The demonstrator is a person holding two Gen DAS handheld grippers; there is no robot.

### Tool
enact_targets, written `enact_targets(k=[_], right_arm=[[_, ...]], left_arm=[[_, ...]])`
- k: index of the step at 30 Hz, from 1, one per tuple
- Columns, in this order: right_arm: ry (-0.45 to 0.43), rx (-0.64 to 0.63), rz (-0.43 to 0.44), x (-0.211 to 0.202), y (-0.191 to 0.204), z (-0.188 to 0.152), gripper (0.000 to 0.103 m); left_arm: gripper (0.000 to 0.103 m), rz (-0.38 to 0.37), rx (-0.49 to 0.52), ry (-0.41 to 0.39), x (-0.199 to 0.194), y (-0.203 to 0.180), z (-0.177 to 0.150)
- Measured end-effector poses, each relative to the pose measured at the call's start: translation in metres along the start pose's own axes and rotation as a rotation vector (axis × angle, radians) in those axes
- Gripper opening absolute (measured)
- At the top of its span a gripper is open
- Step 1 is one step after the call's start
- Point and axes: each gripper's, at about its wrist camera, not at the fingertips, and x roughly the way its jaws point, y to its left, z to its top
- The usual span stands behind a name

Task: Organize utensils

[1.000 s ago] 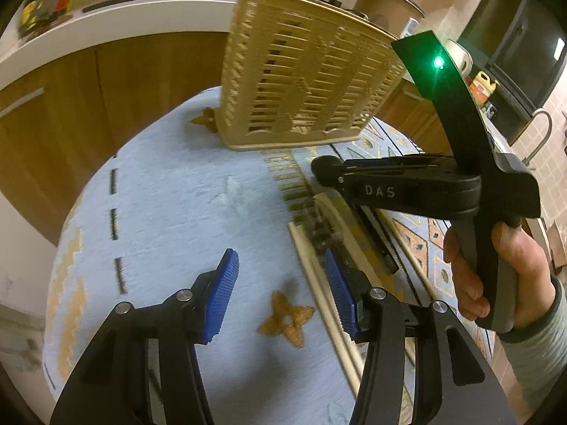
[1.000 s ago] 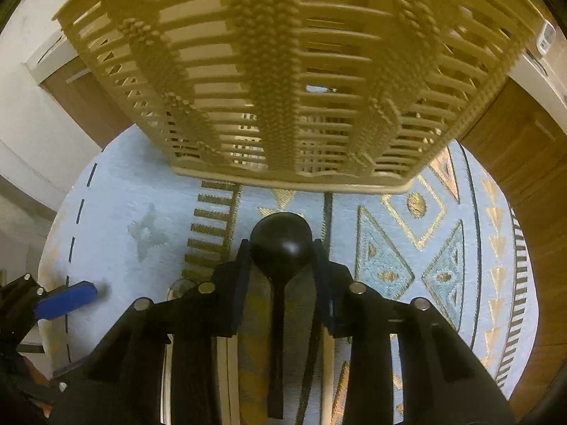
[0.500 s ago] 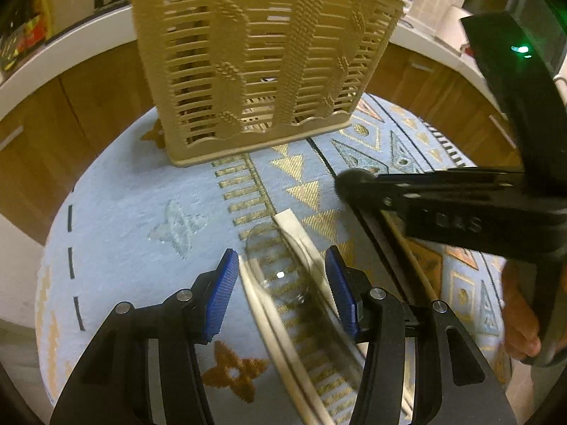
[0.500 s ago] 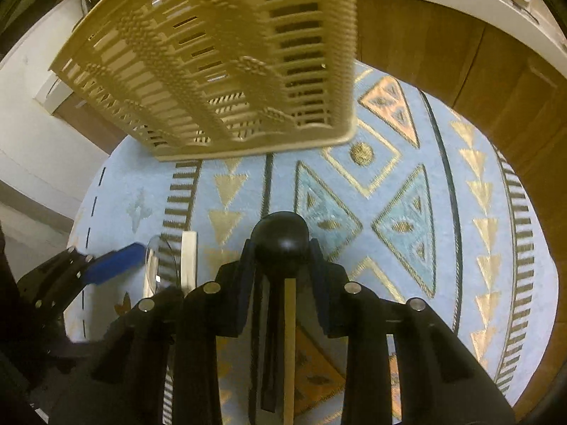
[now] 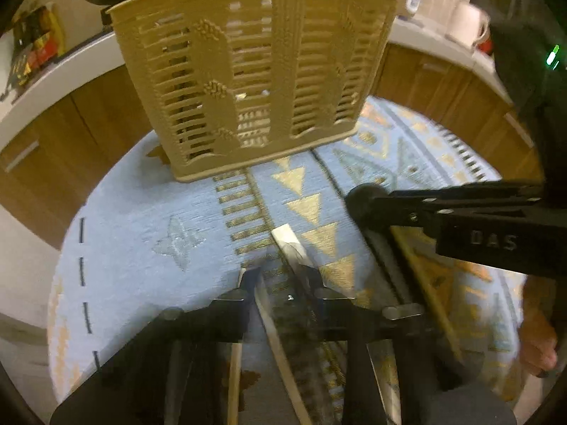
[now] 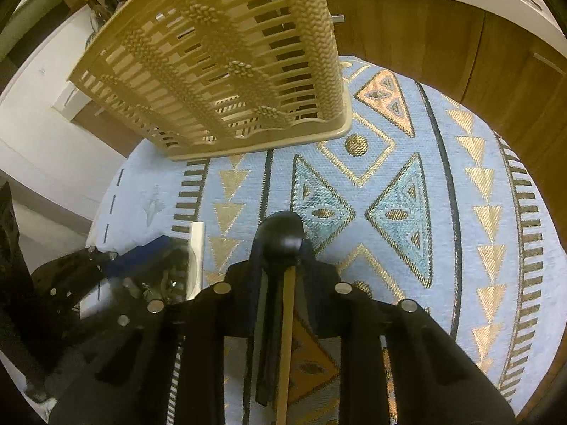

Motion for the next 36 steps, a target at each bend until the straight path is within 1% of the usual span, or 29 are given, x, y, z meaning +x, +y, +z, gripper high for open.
enact_targets(k=[1,2,3,6,9,11,13,14,16,21,25,29,33,34,36], right_arm=[[-0.001,0.000,0.004,-0.007,-0.006,0.000,0.016],[-0.002,-0.001,0.006,-0.010,-0.007,0.000,0.015],[-0.003,-0.001,0.008,-0.010,-0.006,0.000,0.015],[-0.003,0.001,0.019,-0.007,-0.002,-0.001,0.015],[-0.001,-0.006,0.028,-0.003,0.006,-0.003,0.015],[-0.001,-0.012,0.027,-0.003,0.010,-0.004,0.015],[-0.004,-0.024,0.021,-0.004,0.016,-0.004,0.015],[-0.008,-0.033,0.015,-0.006,0.019,-0.004,0.015],[-0.010,-0.044,0.007,-0.005,0.025,-0.005,0.015],[-0.009,-0.058,0.007,-0.003,0.036,-0.005,0.015],[-0.015,-0.075,0.003,-0.004,0.043,-0.005,0.015],[-0.014,-0.087,0.006,-0.005,0.049,-0.006,0.015],[-0.016,-0.095,0.014,-0.008,0.056,-0.005,0.015],[-0.012,-0.098,0.021,-0.007,0.058,-0.006,0.015],[0.010,-0.093,0.062,-0.006,0.062,-0.006,0.015]], left_arm=[[0.002,-0.030,-0.018,-0.005,-0.004,0.003,0.002],[0.000,-0.057,-0.038,-0.002,-0.006,0.006,0.004],[0.000,-0.067,-0.045,0.000,-0.008,0.009,0.005],[0.000,-0.081,-0.052,-0.007,-0.019,0.019,0.002],[0.000,-0.109,-0.076,0.006,-0.019,0.030,-0.001],[0.000,-0.124,-0.072,0.020,-0.018,0.037,-0.007],[0.000,-0.115,-0.076,0.024,-0.018,0.044,-0.013],[0.000,-0.119,-0.085,0.026,-0.019,0.049,-0.015],[0.000,-0.157,-0.127,0.032,-0.021,0.061,-0.018],[0.000,-0.173,-0.155,0.028,-0.035,0.081,-0.022],[0.000,-0.129,-0.143,0.037,-0.043,0.099,-0.024],[0.000,-0.110,-0.152,0.070,-0.037,0.123,-0.025],[0.001,-0.069,-0.158,0.060,-0.028,0.138,-0.023],[0.002,-0.064,-0.161,0.064,-0.027,0.141,-0.024],[0.010,-0.051,-0.168,0.075,-0.024,0.146,-0.026]])
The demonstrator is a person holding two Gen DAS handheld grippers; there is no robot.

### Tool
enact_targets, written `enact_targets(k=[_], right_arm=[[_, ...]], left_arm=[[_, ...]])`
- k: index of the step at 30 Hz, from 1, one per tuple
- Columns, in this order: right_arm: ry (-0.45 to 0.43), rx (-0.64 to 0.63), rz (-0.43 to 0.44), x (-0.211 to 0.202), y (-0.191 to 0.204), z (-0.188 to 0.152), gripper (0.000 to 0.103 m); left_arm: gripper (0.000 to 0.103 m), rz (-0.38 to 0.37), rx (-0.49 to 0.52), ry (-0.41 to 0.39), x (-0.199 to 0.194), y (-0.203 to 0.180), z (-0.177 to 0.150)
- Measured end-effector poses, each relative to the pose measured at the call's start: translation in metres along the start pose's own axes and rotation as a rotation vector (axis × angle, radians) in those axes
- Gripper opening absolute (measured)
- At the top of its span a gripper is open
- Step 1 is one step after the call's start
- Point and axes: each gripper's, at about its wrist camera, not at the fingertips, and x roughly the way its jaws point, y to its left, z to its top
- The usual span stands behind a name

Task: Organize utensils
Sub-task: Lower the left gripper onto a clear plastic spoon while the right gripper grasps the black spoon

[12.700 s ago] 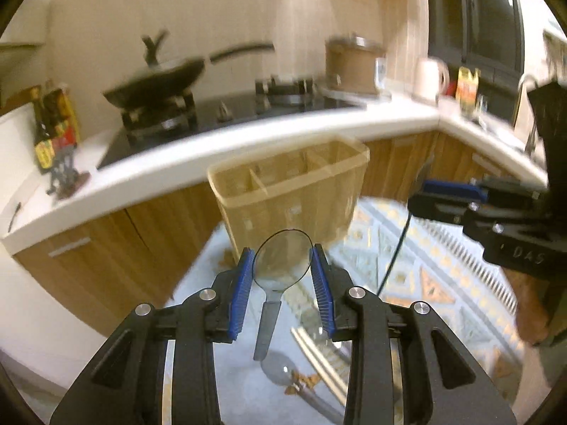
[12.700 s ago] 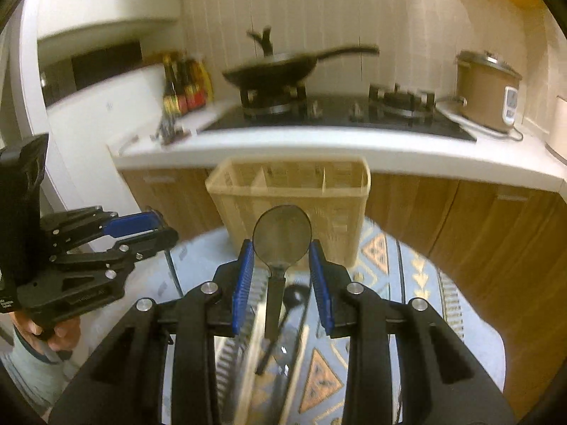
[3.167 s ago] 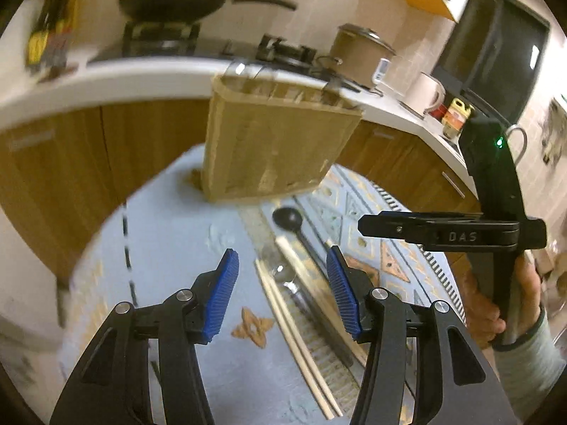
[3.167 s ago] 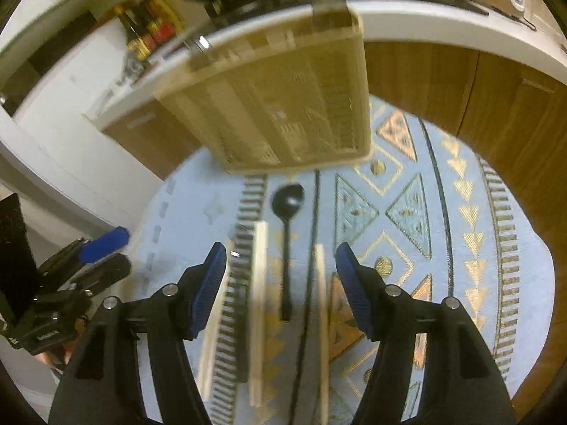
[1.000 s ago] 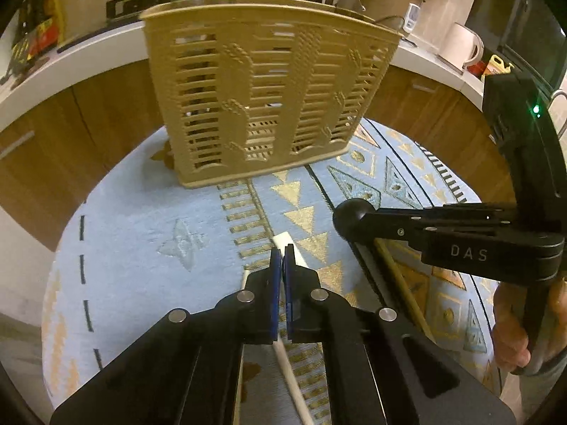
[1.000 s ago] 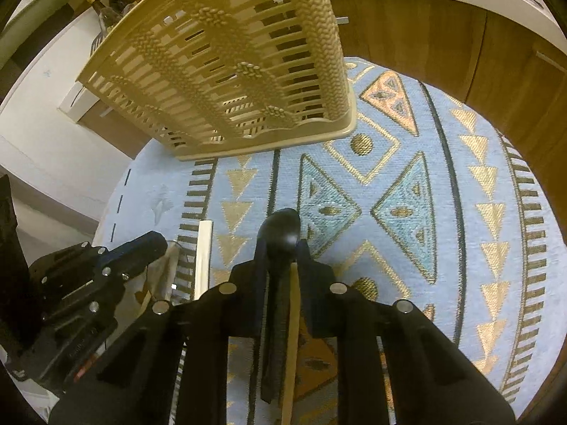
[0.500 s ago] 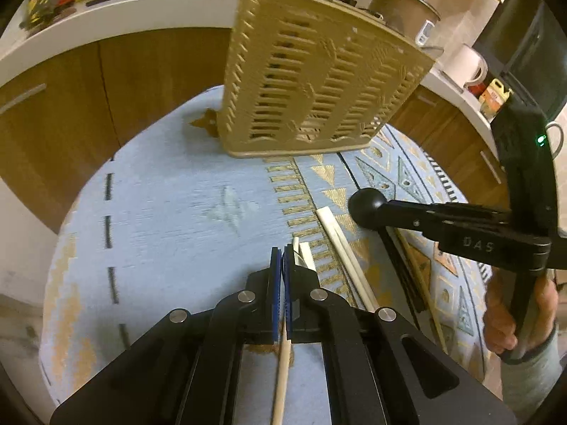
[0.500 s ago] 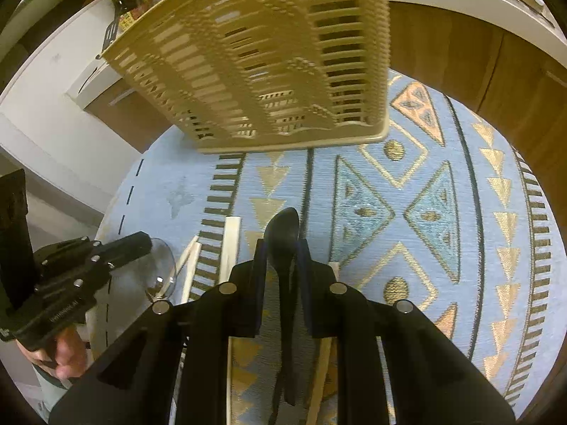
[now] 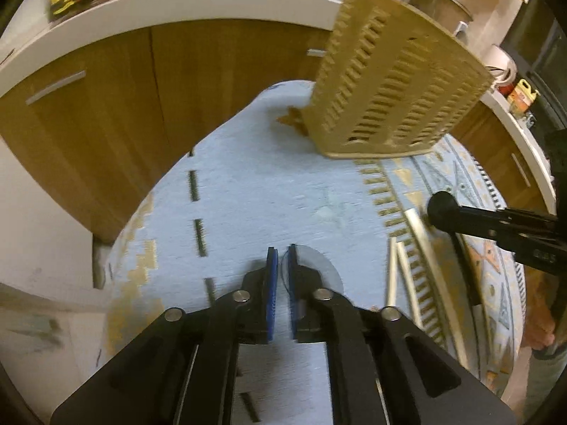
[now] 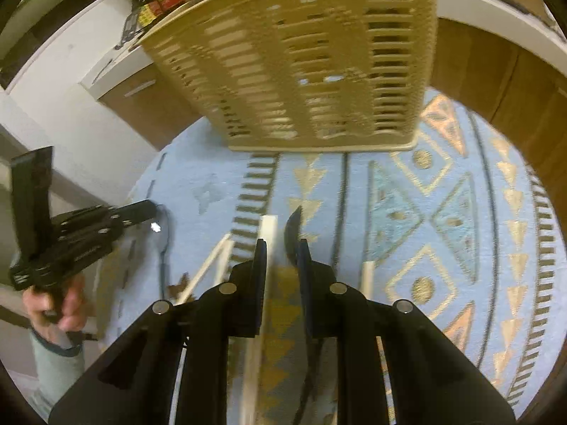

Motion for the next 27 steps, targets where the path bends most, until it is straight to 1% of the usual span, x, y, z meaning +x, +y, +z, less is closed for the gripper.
enact_targets(k=[1,2,3,5,6,7,8,9,10,11,13,18,22,25,27], right_arm=[[0.017,0.012,0.030,0.002,0.001,0.001,0.016],[0.025,0.021,0.045,0.003,0.000,0.001,0.016],[0.026,0.029,0.049,0.002,-0.001,0.002,0.016],[0.015,0.028,0.022,0.001,-0.003,0.005,0.018],[0.013,0.034,0.014,0.000,-0.006,0.006,0.023],[0.015,0.046,0.016,0.000,-0.010,0.007,0.027],[0.019,0.052,0.017,-0.001,-0.012,0.007,0.035],[0.025,0.056,0.013,0.000,-0.014,0.007,0.045],[0.029,0.054,0.005,0.000,-0.014,0.007,0.050],[0.032,0.049,-0.002,0.001,-0.014,0.008,0.054],[0.047,0.032,-0.012,0.004,-0.012,0.009,0.054],[0.094,0.012,-0.056,0.022,-0.008,0.016,0.054],[0.093,-0.046,-0.100,0.028,0.000,0.016,0.054],[0.092,-0.091,-0.124,0.031,0.006,0.013,0.054],[0.095,-0.113,-0.140,0.035,0.011,0.012,0.054]], left_arm=[[0.016,0.000,-0.003,0.001,0.001,0.001,-0.001],[0.020,-0.004,-0.008,-0.001,0.001,0.003,-0.002],[0.021,-0.008,-0.011,-0.002,0.001,0.003,-0.004],[0.021,-0.020,-0.019,0.002,0.001,0.004,-0.006],[0.022,-0.032,-0.025,0.005,0.000,0.004,-0.007],[0.026,-0.037,-0.027,0.007,0.000,0.003,-0.007],[0.030,-0.040,-0.028,0.007,-0.002,0.003,-0.007],[0.033,-0.040,-0.028,0.005,-0.003,0.001,-0.007],[0.037,-0.040,-0.030,0.003,-0.004,-0.001,-0.008],[0.039,-0.043,-0.033,0.003,-0.005,-0.002,-0.007],[0.039,-0.049,-0.041,0.013,-0.005,-0.004,-0.006],[0.040,-0.041,-0.098,0.068,0.004,0.000,-0.003],[0.045,-0.034,-0.120,0.066,0.007,-0.002,-0.002],[0.050,-0.007,-0.113,0.059,0.009,-0.009,-0.001],[0.051,0.022,-0.107,0.055,0.012,-0.015,0.001]])
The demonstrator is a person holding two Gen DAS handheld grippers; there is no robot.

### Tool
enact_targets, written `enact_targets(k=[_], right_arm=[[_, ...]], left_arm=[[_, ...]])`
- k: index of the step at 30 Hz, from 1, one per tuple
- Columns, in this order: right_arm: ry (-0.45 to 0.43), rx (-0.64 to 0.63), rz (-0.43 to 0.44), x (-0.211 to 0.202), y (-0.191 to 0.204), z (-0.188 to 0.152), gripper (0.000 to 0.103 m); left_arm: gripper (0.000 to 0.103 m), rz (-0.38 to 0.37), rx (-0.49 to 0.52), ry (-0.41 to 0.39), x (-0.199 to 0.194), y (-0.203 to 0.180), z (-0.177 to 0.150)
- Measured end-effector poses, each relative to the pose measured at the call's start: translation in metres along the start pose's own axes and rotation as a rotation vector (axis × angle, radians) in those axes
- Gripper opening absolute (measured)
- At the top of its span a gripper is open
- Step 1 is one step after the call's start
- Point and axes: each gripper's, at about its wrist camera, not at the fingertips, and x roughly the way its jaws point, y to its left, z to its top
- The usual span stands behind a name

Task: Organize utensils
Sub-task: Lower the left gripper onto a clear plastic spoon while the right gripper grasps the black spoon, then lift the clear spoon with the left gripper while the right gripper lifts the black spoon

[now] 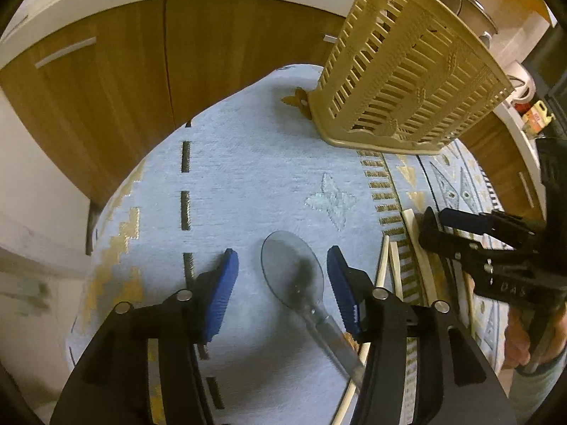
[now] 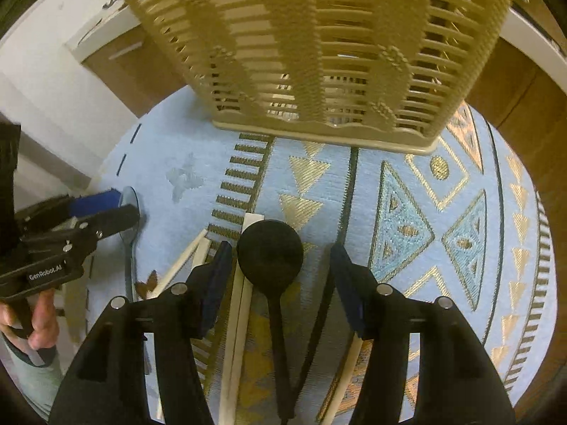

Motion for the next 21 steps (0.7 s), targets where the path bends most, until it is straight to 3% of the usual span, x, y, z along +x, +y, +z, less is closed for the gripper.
enact_targets(k=[11,16,20,21], right_arm=[[0.007,-0.110,-0.052,0.007,0.019,-0.005,0.054],[0.010,-0.118,-0.077,0.014,0.033,-0.009,0.053],[0.010,-0.111,-0.064,0.015,0.040,-0.011,0.034],[0.012,-0.106,-0.065,0.015,0.041,-0.011,0.034]], left_arm=[[0.048,0.224,0.122,-0.055,0.013,-0.036,-0.008],[0.035,0.216,0.175,-0.055,0.011,-0.042,-0.011],[0.031,0.197,0.211,-0.051,0.009,-0.045,-0.016],[0.031,0.189,0.217,-0.052,0.008,-0.045,-0.017]])
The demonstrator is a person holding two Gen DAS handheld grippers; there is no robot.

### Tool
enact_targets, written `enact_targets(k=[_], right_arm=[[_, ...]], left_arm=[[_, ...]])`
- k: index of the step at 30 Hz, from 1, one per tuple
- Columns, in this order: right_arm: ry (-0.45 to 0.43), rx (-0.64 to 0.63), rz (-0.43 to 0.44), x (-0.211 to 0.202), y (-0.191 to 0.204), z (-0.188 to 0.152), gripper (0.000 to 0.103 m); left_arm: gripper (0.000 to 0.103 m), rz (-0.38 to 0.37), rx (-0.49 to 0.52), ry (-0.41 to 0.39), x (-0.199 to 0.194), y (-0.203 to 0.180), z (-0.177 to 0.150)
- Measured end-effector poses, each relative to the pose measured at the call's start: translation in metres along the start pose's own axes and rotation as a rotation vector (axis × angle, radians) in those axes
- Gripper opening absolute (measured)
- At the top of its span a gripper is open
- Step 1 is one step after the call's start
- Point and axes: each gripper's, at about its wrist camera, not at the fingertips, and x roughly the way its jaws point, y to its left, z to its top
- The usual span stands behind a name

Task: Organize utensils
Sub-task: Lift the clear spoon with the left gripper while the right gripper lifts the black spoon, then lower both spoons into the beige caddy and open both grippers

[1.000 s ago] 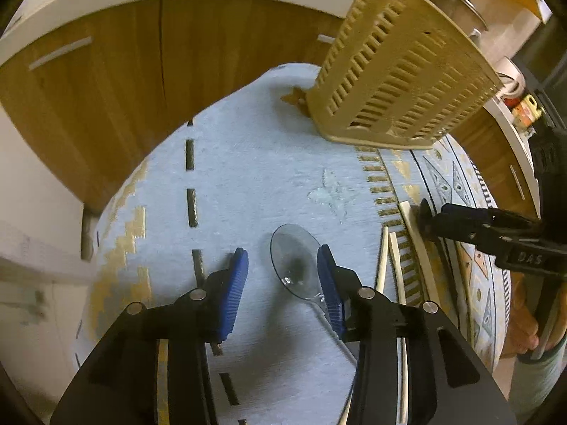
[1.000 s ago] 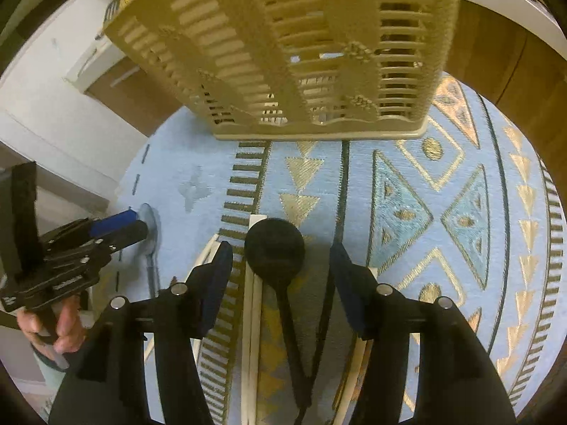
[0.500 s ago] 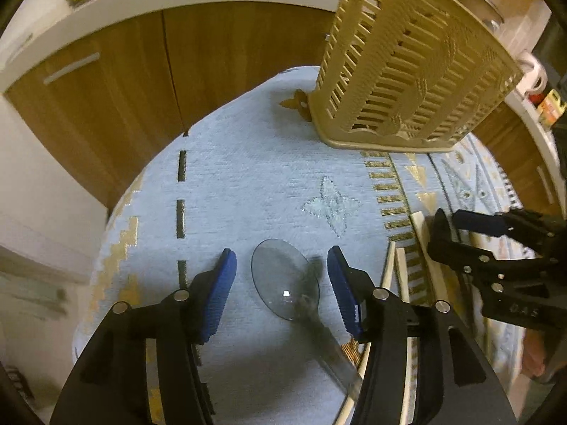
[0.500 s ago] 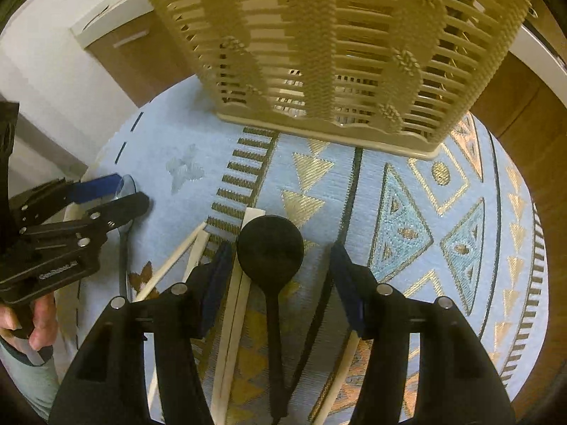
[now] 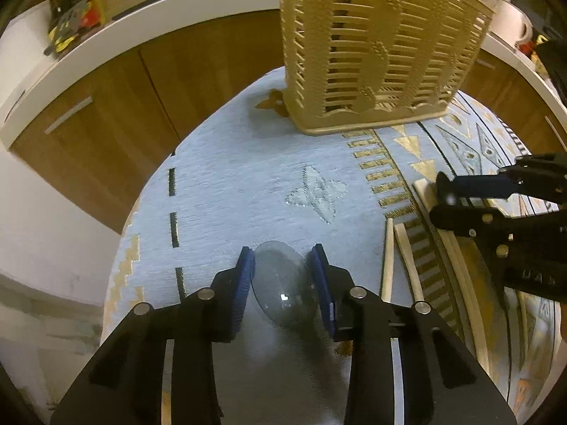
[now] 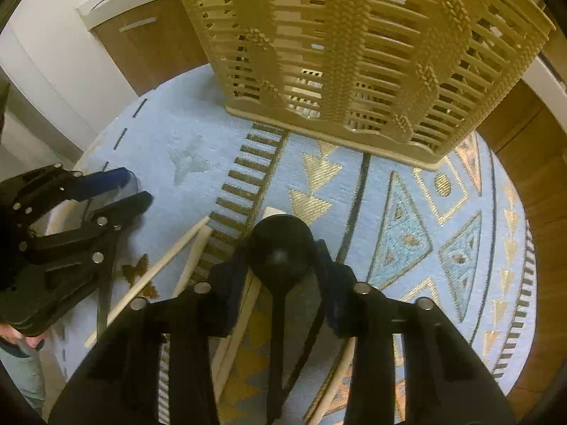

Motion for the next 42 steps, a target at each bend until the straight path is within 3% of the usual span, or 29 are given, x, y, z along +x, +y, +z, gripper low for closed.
enact_targets(k=[4,7,13,19,23,29,34,42], right_arm=[[-0.022,0.016,0.003,-0.005,-0.002,-0.004,0.034],[-0.081,0.037,0.038,-0.022,-0.018,-0.012,0.034],[-0.266,0.042,0.087,-0.074,-0.039,-0.040,0.034],[-0.450,0.067,0.136,-0.129,-0.048,-0.047,0.034],[-0.597,0.061,0.108,-0.166,-0.046,-0.043,0.034],[-0.770,0.069,-0.026,-0.204,-0.050,-0.015,0.034],[-0.850,0.088,-0.079,-0.216,-0.064,0.020,0.034],[-0.943,0.132,-0.169,-0.218,-0.087,0.063,0.034]], left_arm=[[0.029,-0.076,-0.012,-0.031,-0.006,0.002,-0.004],[0.029,-0.123,-0.025,-0.100,-0.026,0.004,-0.006],[0.029,-0.190,-0.012,-0.314,-0.087,0.000,-0.007],[0.029,-0.194,0.002,-0.499,-0.141,-0.016,0.003],[0.029,-0.194,-0.005,-0.585,-0.166,-0.023,0.017],[0.029,-0.171,-0.031,-0.689,-0.198,-0.013,0.053],[0.029,-0.146,-0.057,-0.758,-0.212,-0.004,0.089],[0.029,-0.127,-0.081,-0.783,-0.202,0.004,0.129]])
